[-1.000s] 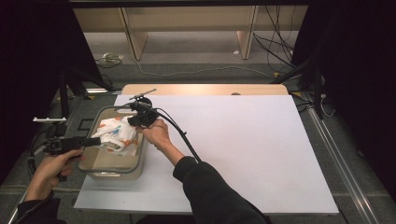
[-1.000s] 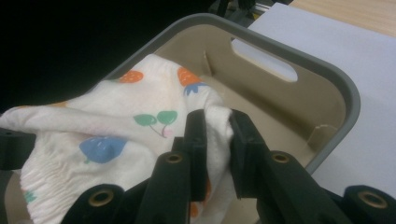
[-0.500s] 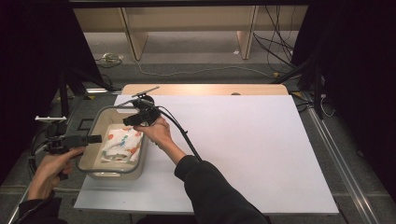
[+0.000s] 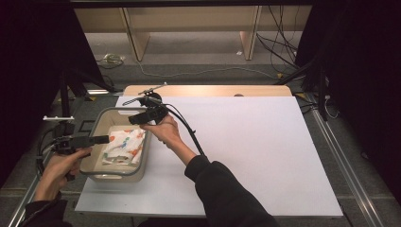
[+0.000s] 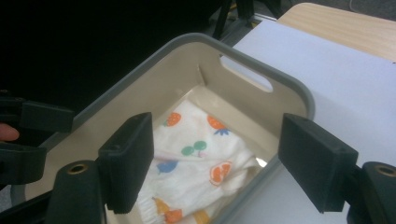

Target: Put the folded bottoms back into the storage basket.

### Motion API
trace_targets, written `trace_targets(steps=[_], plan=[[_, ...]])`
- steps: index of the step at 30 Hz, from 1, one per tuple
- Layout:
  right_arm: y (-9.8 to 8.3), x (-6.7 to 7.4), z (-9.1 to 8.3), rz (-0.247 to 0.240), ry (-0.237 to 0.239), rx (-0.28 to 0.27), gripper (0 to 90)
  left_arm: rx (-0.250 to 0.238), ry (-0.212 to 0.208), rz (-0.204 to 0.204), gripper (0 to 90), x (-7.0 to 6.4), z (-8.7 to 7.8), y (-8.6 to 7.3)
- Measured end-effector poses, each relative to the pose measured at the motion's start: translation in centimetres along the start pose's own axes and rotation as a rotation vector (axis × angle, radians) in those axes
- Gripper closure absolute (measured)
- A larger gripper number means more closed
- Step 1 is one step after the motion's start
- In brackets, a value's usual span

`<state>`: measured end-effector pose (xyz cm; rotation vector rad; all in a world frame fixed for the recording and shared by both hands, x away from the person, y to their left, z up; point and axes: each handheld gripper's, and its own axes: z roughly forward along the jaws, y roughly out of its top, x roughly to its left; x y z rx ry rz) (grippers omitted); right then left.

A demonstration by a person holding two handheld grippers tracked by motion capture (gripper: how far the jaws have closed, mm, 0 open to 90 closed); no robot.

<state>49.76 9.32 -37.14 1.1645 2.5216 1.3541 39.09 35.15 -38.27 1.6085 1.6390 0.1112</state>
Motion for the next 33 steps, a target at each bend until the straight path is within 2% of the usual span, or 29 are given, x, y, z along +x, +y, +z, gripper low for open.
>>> trace_targets(steps=[7, 12, 17, 21, 23, 33], plan=[[-0.4, -1.0, -1.4, -0.011, -0.002, -0.014, 27.7, -0.011, -0.026, 0.022, 16.6, -1.2, 0.4, 0.1], [-0.7, -1.8, -2.4, -0.008, -0.008, -0.026, 27.7, -0.027, -0.033, 0.046, 16.0, -2.1, 0.7, 0.2], [-0.9, -2.2, -3.3, -0.009, -0.006, -0.04, 27.7, -0.024, -0.038, 0.062, 15.8, -2.6, 1.2, 0.1], [-1.1, -2.4, -3.7, -0.018, -0.008, -0.047, 27.7, -0.024, -0.043, 0.078, 15.8, -3.2, 1.5, 0.0], [-1.2, -2.6, -4.0, -0.024, -0.014, -0.049, 27.7, -0.041, -0.047, 0.081, 15.8, -3.6, 1.7, 0.0], [-2.2, -3.7, -5.2, -0.017, -0.007, -0.069, 27.7, -0.052, -0.073, 0.124, 15.7, -5.3, 2.5, -0.3]])
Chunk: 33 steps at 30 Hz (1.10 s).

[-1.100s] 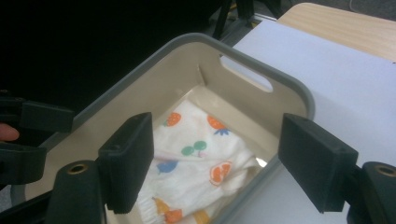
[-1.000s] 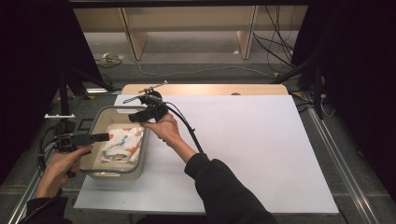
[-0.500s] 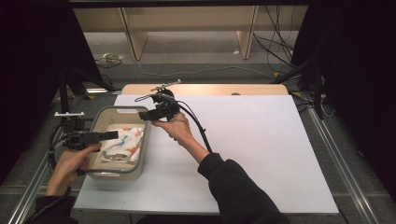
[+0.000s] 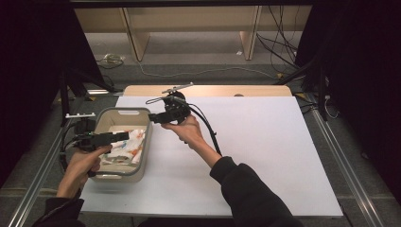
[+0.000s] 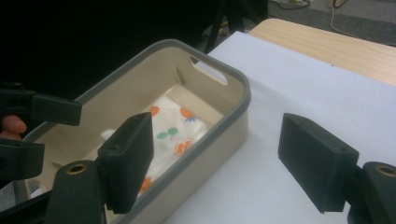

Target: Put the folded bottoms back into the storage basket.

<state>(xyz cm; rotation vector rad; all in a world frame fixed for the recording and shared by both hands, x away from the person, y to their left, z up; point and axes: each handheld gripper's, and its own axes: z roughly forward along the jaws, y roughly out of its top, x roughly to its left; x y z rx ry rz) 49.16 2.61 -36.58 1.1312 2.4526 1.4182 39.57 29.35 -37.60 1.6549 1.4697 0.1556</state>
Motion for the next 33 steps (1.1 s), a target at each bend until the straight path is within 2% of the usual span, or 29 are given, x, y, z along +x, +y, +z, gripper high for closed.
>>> trace_targets(steps=[12, 23, 27, 32, 33], plan=[[-1.0, -1.6, -2.3, 0.014, -0.003, -0.038, 27.8, -0.003, -0.029, 0.052, 15.6, -1.9, 1.2, -0.3], [-2.3, -3.2, -5.3, 0.024, -0.018, -0.085, 27.7, -0.016, -0.087, 0.099, 15.3, -3.9, 2.3, -0.7], [-2.7, -3.5, -6.2, 0.011, -0.026, -0.097, 27.7, -0.019, -0.106, 0.118, 15.2, -4.7, 2.6, -0.9], [-3.4, -3.8, -7.1, 0.006, -0.029, -0.104, 27.5, -0.031, -0.126, 0.122, 15.1, -5.1, 2.9, -1.2], [-3.7, -4.0, -7.4, 0.005, -0.035, -0.108, 27.3, -0.027, -0.129, 0.135, 15.1, -5.4, 3.2, -1.3]])
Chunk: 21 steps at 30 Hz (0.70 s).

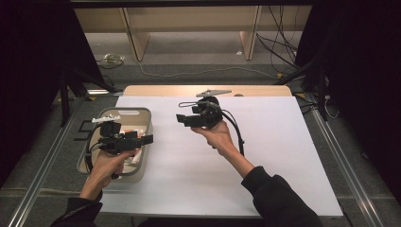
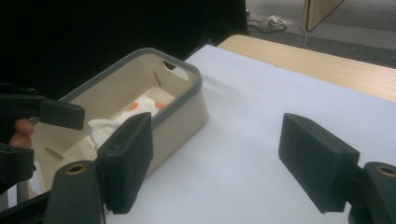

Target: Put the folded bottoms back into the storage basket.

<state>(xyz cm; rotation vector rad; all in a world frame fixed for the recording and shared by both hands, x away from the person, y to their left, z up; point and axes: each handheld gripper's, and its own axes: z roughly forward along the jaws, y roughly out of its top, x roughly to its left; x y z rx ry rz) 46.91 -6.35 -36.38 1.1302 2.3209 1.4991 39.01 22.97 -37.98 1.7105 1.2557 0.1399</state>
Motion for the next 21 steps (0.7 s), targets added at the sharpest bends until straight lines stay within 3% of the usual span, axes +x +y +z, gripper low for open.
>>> trace_targets(steps=[21], plan=[[-2.5, -1.6, -3.3, 0.011, -0.032, -0.044, 27.2, -0.029, -0.059, 0.061, 15.1, -2.1, 1.6, -0.8]])
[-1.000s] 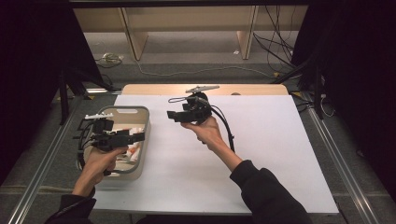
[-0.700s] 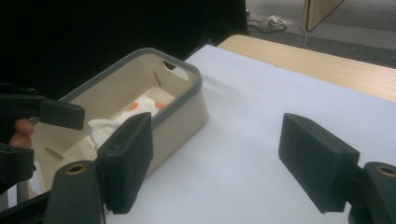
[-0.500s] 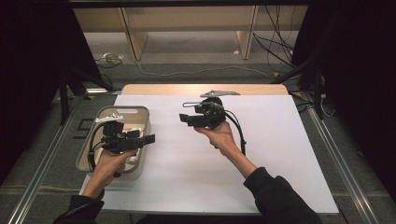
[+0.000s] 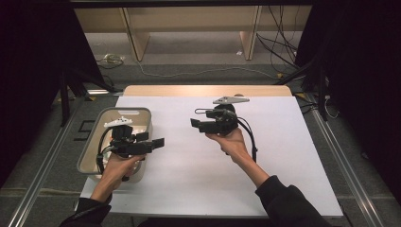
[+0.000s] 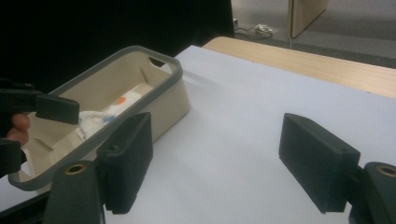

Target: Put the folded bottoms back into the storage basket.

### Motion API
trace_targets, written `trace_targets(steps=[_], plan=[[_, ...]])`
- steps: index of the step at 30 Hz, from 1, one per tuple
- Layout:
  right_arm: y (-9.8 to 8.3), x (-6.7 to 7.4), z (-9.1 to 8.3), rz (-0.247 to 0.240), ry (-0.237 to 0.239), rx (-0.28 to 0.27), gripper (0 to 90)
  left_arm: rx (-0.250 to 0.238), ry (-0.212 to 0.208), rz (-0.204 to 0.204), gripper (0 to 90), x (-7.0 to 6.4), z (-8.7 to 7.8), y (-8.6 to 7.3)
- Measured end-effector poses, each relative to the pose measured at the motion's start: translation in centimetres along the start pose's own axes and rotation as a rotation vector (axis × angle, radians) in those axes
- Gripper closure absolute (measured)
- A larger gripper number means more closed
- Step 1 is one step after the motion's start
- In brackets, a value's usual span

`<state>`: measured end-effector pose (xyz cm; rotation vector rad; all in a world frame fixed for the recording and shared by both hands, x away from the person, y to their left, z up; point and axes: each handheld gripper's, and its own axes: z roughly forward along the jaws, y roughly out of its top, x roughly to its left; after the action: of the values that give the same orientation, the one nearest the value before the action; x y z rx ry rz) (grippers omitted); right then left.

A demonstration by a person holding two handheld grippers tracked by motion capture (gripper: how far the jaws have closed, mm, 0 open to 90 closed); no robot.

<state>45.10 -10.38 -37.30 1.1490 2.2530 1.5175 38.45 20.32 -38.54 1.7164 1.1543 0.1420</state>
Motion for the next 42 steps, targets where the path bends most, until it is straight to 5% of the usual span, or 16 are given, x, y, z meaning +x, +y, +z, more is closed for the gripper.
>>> trace_targets(steps=[42], plan=[[-2.9, -0.5, -3.6, -0.03, -0.019, -0.04, 21.4, -0.057, -0.043, 0.111, 10.5, -2.2, 0.7, -1.6]])
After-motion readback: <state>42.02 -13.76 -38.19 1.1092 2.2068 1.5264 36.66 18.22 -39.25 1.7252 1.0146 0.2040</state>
